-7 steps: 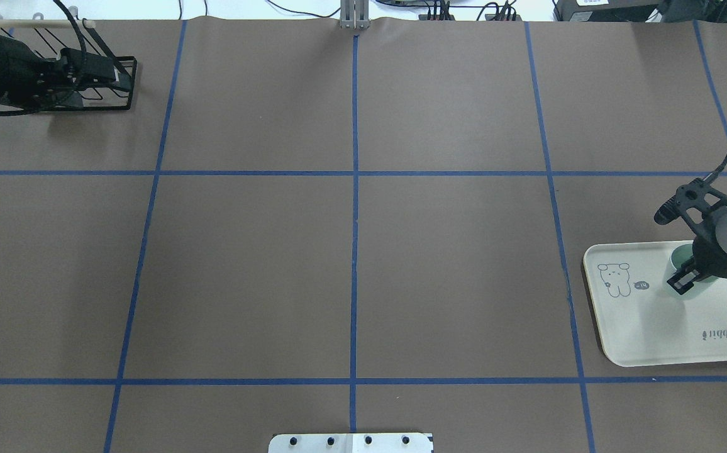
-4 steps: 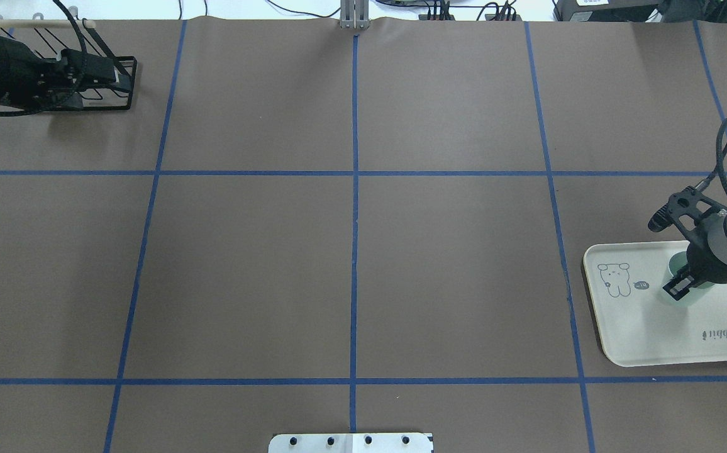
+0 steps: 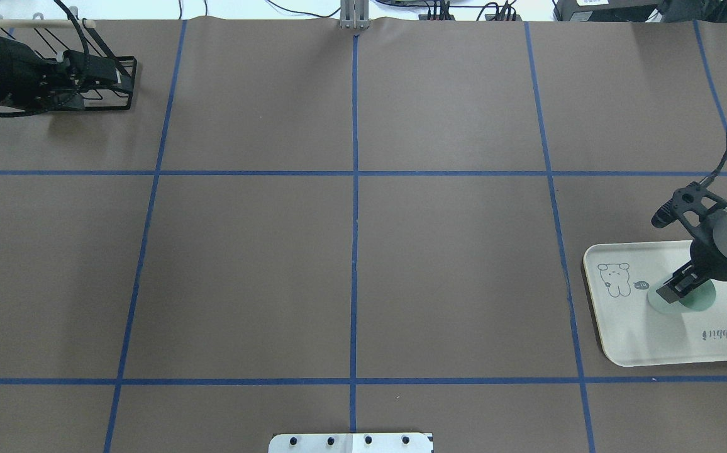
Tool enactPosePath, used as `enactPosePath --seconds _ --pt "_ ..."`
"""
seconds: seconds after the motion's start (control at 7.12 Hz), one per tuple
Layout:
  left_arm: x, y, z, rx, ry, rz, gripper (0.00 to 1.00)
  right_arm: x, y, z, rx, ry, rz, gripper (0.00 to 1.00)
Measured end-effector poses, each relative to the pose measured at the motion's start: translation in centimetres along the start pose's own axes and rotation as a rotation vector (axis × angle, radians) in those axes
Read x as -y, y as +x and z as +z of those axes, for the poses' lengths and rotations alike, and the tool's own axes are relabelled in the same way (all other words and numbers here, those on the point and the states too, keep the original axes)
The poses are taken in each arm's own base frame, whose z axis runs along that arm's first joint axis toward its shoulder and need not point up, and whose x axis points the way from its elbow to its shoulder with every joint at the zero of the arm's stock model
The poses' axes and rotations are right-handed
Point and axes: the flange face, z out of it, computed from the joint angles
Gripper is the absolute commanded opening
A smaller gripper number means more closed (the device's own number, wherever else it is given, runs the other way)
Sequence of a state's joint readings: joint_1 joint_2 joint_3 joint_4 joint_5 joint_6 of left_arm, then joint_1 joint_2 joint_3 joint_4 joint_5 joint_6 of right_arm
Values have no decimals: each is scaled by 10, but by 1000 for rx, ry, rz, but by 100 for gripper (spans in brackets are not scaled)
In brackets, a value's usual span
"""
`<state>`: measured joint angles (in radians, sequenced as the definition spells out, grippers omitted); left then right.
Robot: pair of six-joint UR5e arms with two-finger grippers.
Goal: Left arm grabs green cup and hands to right arm on tray
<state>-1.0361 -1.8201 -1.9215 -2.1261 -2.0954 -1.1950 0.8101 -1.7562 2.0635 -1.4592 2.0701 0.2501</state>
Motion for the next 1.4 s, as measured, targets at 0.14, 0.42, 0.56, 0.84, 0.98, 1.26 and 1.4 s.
enactPosePath --seconds 0.14,0.42,0.56,0.84,0.98,1.26,1.4 --pt "0 0 0 1 -1 -1 100 0 2 -14 14 10 17 99" --pt "0 -1 1 2 -2 -1 100 -1 2 -49 14 11 57 99" --pt "0 -4 1 7 -2 -4 100 5 2 -64 7 15 77 99" --pt "5 -32 -4 55 8 52 100 16 31 -83 -18 38 151 99" --pt "14 -60 -13 119 11 129 100 23 62 -91 -39 56 184 99" --pt "28 -123 -34 259 -28 293 100 30 133 -94 -40 60 187 99" --pt "27 -156 -43 319 -72 364 100 27 164 -94 -23 60 196 99"
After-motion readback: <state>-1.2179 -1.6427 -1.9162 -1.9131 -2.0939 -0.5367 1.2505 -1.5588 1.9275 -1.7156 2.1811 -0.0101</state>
